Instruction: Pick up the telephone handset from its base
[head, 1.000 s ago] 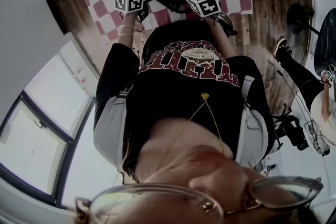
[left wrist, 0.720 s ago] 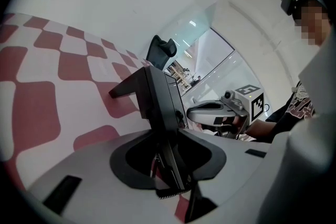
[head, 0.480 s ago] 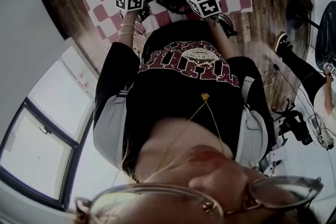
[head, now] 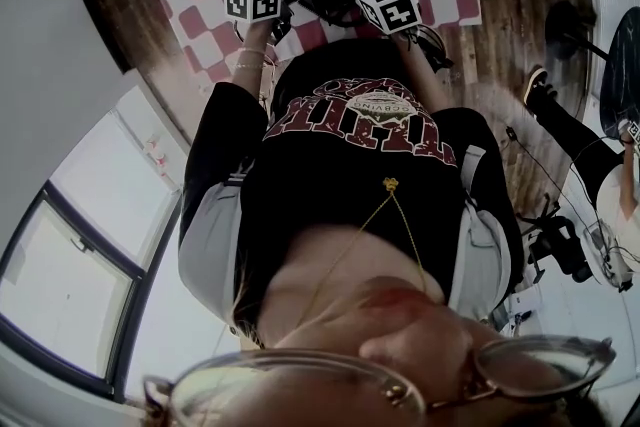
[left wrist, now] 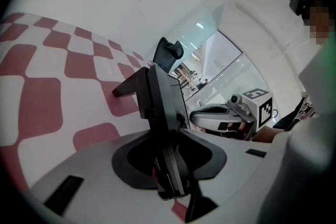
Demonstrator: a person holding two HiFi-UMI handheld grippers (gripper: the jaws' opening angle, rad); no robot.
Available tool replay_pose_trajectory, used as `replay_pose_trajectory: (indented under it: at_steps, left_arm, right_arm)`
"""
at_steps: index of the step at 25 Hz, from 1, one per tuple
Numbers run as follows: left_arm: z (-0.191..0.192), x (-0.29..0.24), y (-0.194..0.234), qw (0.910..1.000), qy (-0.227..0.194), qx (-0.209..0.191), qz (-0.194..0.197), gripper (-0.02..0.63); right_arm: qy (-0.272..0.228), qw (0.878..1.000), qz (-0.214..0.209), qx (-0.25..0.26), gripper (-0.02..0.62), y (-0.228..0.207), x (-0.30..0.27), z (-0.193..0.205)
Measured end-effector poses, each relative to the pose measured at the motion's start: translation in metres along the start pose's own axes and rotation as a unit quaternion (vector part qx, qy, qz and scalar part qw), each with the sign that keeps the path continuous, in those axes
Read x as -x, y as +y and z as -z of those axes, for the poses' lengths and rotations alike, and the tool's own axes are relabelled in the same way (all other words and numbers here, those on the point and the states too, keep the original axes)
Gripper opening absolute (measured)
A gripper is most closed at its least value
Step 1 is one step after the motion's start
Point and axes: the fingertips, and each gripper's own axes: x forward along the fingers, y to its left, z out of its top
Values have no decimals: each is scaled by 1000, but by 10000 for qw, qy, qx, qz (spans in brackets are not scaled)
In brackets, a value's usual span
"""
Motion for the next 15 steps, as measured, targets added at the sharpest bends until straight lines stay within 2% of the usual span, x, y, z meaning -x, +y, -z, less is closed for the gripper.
replay_pose_trajectory:
  at_steps: [7, 15]
  left_arm:
    - [0, 2, -2, 9989, -271, -59, -373, 121]
    - [-2, 6, -10, 9972, -471, -282, -509, 117]
  right_arm:
    - [-10, 9999, -82, 81, 19, 4, 1, 3]
    - [-63, 9998, -141, 159, 18, 6, 5, 3]
